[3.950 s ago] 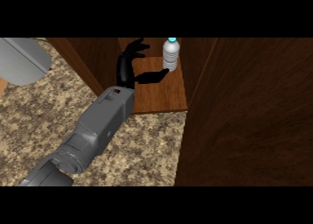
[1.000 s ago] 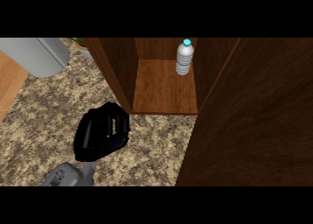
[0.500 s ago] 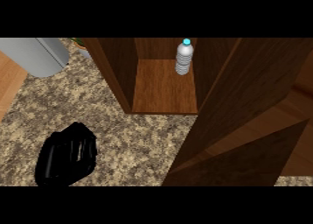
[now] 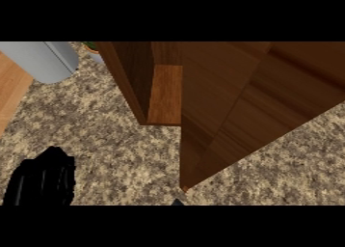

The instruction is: Pick up the bottled water, place it into the cabinet and close the cabinet

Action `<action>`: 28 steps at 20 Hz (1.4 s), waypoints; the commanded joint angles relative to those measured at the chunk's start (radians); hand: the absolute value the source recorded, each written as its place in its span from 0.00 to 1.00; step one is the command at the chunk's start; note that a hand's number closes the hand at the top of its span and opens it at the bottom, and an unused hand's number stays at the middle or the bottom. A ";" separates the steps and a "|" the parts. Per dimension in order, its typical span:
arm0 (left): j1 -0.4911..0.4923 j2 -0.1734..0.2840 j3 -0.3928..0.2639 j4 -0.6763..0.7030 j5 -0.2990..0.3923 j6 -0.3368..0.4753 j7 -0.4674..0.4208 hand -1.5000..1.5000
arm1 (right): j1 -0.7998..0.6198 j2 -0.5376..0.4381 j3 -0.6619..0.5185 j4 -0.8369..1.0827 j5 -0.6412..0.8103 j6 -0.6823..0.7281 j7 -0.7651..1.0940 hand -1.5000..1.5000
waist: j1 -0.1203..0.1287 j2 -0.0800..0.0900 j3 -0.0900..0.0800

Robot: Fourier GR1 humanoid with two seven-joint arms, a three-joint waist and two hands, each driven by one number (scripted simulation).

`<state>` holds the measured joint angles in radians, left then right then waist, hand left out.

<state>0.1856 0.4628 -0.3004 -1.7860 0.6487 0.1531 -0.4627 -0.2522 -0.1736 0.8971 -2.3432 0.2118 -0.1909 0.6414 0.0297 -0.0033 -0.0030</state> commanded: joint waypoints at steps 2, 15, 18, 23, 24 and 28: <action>0.056 0.070 0.081 -0.016 0.052 -0.087 -0.008 1.00 | -0.199 0.165 0.008 0.224 0.048 -0.133 -0.005 1.00 | 0.014 0.002 -0.001; 0.157 0.093 0.148 0.016 0.052 -0.212 -0.086 1.00 | -0.505 0.172 -0.423 0.670 -0.413 -0.114 -0.123 1.00 | 0.017 0.015 0.002; 0.177 0.108 0.185 0.031 0.083 -0.262 -0.090 1.00 | -0.563 0.168 -0.538 0.800 -0.483 -0.011 -0.156 1.00 | 0.004 0.012 0.002; 0.148 0.098 0.213 0.027 0.109 -0.261 -0.042 1.00 | -0.603 0.139 -0.636 1.067 -0.515 0.135 -0.329 1.00 | -0.008 0.012 0.003; 0.174 0.112 0.231 0.021 0.108 -0.280 -0.044 1.00 | -0.625 0.156 -0.633 1.116 -0.489 0.139 -0.371 1.00 | -0.004 0.010 0.003; 0.172 0.103 0.211 -0.011 0.096 -0.259 -0.028 1.00 | -0.669 0.093 -0.706 1.196 -0.530 0.204 -0.395 1.00 | 0.004 0.015 0.003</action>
<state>0.3657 0.5628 -0.0988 -1.7970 0.7385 -0.1029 -0.5100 -0.8445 -0.0021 0.3307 -1.3332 -0.3149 -0.0231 0.3026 0.0382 -0.0223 -0.0033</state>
